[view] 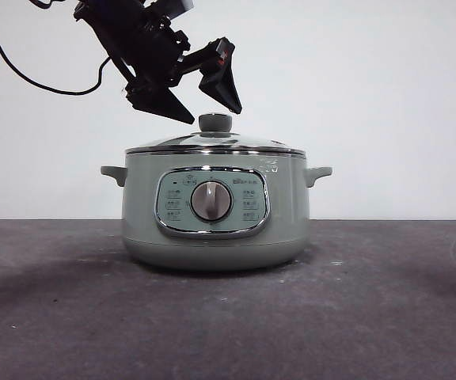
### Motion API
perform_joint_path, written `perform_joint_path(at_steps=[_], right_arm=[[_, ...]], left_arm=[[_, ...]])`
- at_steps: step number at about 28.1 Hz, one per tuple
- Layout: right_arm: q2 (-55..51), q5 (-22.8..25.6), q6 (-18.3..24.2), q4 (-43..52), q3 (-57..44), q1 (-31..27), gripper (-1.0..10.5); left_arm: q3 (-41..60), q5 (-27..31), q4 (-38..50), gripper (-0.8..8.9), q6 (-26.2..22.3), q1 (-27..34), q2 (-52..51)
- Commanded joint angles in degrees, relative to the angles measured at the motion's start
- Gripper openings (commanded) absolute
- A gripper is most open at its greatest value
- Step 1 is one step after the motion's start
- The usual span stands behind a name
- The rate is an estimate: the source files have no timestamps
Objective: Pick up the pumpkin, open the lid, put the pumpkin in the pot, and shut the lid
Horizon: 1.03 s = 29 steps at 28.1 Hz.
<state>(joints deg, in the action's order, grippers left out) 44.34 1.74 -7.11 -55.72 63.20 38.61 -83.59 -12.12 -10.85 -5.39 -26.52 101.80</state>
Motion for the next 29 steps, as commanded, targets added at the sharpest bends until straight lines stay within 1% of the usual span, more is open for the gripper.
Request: perform_joint_path(at_steps=[1,2,4,8,9,11,13,15,21,29], right_arm=[[-0.11,0.15,-0.57,0.42,-0.13,-0.02,-0.1],[-0.11,0.15,-0.59,0.39,-0.13,-0.02,-0.1],[-0.11,0.15,-0.57,0.39,-0.13,0.0,-0.1],[-0.11,0.15,-0.57,0.37,-0.13,0.0,-0.1],[-0.13,0.15,-0.57,0.37,-0.13,0.0,-0.1],[-0.15,0.15,-0.57,0.37,-0.13,0.0,-0.1],[-0.15,0.15,-0.55,0.35,-0.13,0.0,-0.1],[-0.15,0.15,-0.55,0.31,-0.13,0.0,-0.1],[-0.15,0.17,-0.55,0.11,-0.13,-0.02,-0.1],[-0.11,0.17,-0.52,-0.04,-0.13,-0.02,-0.1]], left_arm=[[-0.04,0.35,0.35,7.72,-1.22,-0.46,0.94],[-0.04,0.42,0.52,7.45,-1.29,-0.46,1.25],[-0.04,-0.13,0.48,7.45,-0.42,-0.46,1.31],[-0.04,-0.07,-0.24,7.44,-0.42,-0.92,1.97],[-0.04,-0.07,-0.79,7.02,-0.39,-0.9,2.16],[-0.04,-0.09,-1.27,5.31,-0.42,-1.05,2.21],[-0.04,-0.15,-0.87,3.91,0.09,-1.38,2.21],[-0.04,-0.13,-0.83,2.96,1.29,-1.38,2.21],[-0.04,-0.11,-1.09,-0.1,1.27,-1.36,2.08],[-0.15,-0.02,0.15,-0.12,1.22,-1.25,0.81]])
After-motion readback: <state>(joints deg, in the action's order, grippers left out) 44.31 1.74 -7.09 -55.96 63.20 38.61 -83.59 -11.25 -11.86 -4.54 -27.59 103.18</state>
